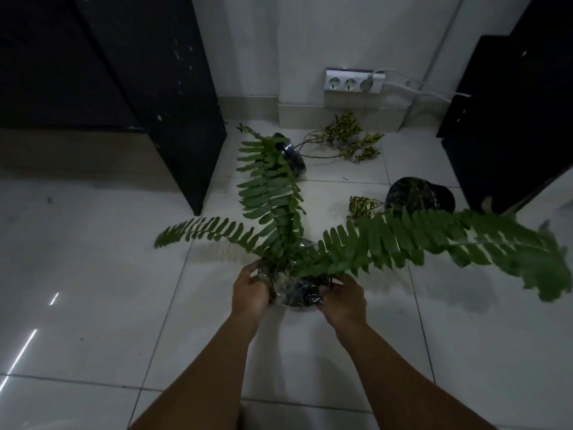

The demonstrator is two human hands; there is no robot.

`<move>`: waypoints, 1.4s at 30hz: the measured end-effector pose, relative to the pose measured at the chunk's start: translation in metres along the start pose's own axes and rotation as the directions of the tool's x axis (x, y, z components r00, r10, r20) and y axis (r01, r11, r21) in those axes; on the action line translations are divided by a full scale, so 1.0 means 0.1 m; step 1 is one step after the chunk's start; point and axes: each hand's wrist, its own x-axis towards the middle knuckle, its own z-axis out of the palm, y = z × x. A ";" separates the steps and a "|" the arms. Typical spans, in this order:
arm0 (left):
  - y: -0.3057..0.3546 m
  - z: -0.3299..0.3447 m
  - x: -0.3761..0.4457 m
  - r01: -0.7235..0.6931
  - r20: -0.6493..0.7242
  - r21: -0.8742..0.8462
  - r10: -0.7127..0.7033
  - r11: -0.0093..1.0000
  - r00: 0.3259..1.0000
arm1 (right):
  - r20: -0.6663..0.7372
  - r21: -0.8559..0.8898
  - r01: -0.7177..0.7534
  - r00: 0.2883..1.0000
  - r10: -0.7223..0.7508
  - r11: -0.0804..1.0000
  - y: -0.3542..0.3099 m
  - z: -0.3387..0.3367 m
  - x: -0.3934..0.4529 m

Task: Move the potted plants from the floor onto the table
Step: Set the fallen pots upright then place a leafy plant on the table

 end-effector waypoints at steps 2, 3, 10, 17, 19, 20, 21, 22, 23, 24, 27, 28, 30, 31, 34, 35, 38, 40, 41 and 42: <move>-0.05 0.04 -0.05 0.014 0.038 -0.057 -0.011 0.998 0.999 | -0.014 0.003 -0.004 1.000 0.004 1.000 -0.02 -0.05 -0.04; -0.07 0.05 -0.07 0.017 0.052 -0.090 -0.013 0.996 0.999 | -0.018 0.028 -0.013 1.000 0.014 1.000 -0.01 -0.06 -0.05; -0.03 0.04 -0.16 0.058 0.055 -0.030 -0.056 0.998 0.997 | 0.061 0.132 -0.103 0.994 0.096 0.986 0.46 0.03 0.24; 0.33 0.07 -0.81 -0.115 -0.461 -0.008 0.099 0.993 0.882 | 0.413 0.104 -0.300 0.880 0.233 0.948 -0.17 -0.73 -0.82; 0.50 0.17 -1.05 -0.188 -0.419 -0.028 0.159 0.982 0.894 | 0.499 0.159 -0.335 0.839 0.218 0.929 -0.28 -0.98 -1.04; 0.61 0.22 -1.16 -0.205 -0.374 -0.040 0.176 0.978 0.911 | 0.526 0.214 -0.344 0.829 0.189 0.915 -0.37 -1.11 -1.14; 0.70 0.28 -1.24 -0.221 -0.320 -0.041 0.196 0.974 0.927 | 0.538 0.259 -0.329 0.830 0.148 0.908 -0.46 -1.24 -1.21; 0.81 0.35 -1.35 -0.241 -0.248 -0.030 0.227 0.970 0.942 | 0.515 0.299 -0.289 0.851 0.101 0.909 -0.56 -1.40 -1.30; 0.92 0.42 -1.44 -0.257 -0.171 -0.014 0.251 0.966 0.953 | 0.490 0.311 -0.236 0.870 0.057 0.921 -0.68 -1.54 -1.35; 1.03 0.50 -1.54 -0.268 -0.092 0.008 0.267 0.963 0.959 | 0.453 0.317 -0.177 0.891 0.015 0.932 -0.78 -1.70 -1.39; 1.34 0.72 -1.74 -0.299 0.075 0.072 0.294 0.952 0.953 | 0.343 0.320 -0.023 0.935 -0.093 0.947 -1.09 -2.09 -1.40; 1.44 0.79 -1.78 -0.308 0.111 0.081 0.299 0.948 0.948 | 0.307 0.323 0.018 0.944 -0.122 0.946 -1.16 -2.18 -1.35; 1.59 0.93 -1.84 -0.310 0.163 0.099 0.292 0.946 0.942 | 0.250 0.318 0.083 0.954 -0.167 0.945 -1.28 -2.33 -1.24; 1.65 1.01 -1.86 -0.307 0.186 0.113 0.283 0.945 0.941 | 0.221 0.306 0.104 0.959 -0.177 0.946 -1.32 -2.38 -1.17; 1.81 1.32 -1.77 -0.272 0.258 0.169 0.224 0.947 0.940 | 0.144 0.251 0.154 0.970 -0.194 0.956 -1.45 -2.53 -0.85; 1.85 1.41 -1.72 -0.258 0.278 0.190 0.200 0.947 0.940 | 0.111 0.219 0.174 0.973 -0.201 0.960 -1.48 -2.57 -0.75; 1.97 1.80 -1.43 -0.218 0.341 0.243 0.127 0.945 0.932 | 0.036 0.074 0.213 0.976 -0.216 0.974 -1.57 -2.66 -0.24; 2.03 2.05 -1.16 -0.155 0.385 0.256 0.047 0.954 0.922 | 0.022 -0.035 0.220 0.975 -0.219 0.975 -1.62 -2.68 0.15; 2.04 2.18 -1.01 -0.108 0.407 0.254 -0.005 0.961 0.914 | 0.015 -0.080 0.215 0.977 -0.215 0.973 -1.63 -2.67 0.37; 2.05 2.29 -0.86 -0.056 0.422 0.248 -0.056 0.967 0.905 | 0.006 -0.134 0.214 0.977 -0.215 0.968 -1.66 -2.66 0.56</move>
